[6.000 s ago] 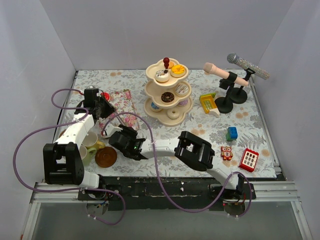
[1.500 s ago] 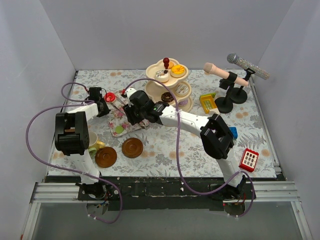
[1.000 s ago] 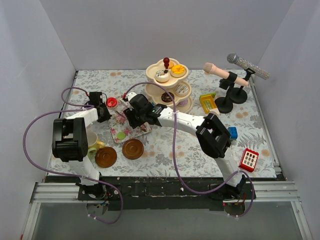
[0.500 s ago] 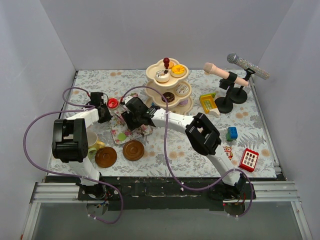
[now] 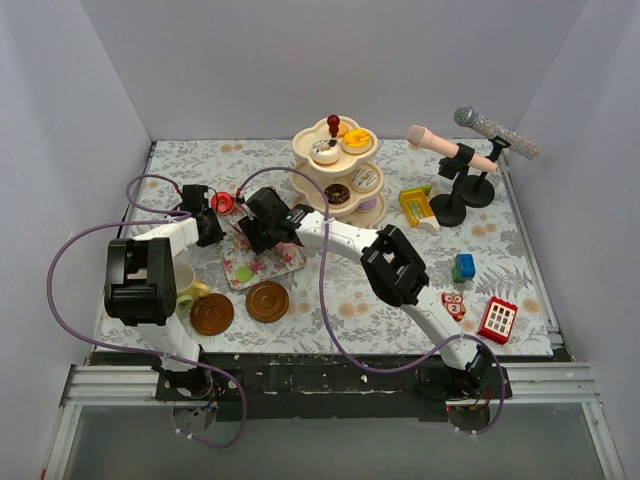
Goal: Serve the afternoon tea
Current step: Adjust the tray at the center of the board, then place the desert on the desert table.
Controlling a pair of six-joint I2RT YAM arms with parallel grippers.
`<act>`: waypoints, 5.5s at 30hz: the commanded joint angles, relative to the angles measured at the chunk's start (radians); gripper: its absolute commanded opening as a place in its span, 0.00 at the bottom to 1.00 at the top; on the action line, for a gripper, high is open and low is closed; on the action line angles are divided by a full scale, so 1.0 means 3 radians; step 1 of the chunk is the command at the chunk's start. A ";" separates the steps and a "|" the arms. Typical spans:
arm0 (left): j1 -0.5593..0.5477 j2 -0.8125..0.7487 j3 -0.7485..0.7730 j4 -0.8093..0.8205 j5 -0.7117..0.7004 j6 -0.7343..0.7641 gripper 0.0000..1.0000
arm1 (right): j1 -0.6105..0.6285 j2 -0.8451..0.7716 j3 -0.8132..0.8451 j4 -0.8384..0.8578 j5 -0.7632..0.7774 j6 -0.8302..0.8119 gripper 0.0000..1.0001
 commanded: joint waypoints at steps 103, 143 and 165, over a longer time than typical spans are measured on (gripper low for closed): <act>0.0578 -0.0384 0.0422 -0.0018 -0.0007 -0.0156 0.86 | -0.0830 -0.2553 -0.1198 -0.1089 0.0176 -0.0090 0.16; 0.0578 -0.0359 0.0437 -0.0023 0.0023 -0.0156 0.90 | -0.0845 -0.2425 -0.1080 -0.1140 0.0237 -0.0208 0.57; 0.0578 -0.0538 0.0330 0.0094 -0.0033 -0.0136 0.90 | -0.0789 -0.2936 -0.1571 -0.0864 -0.0070 -0.0279 0.53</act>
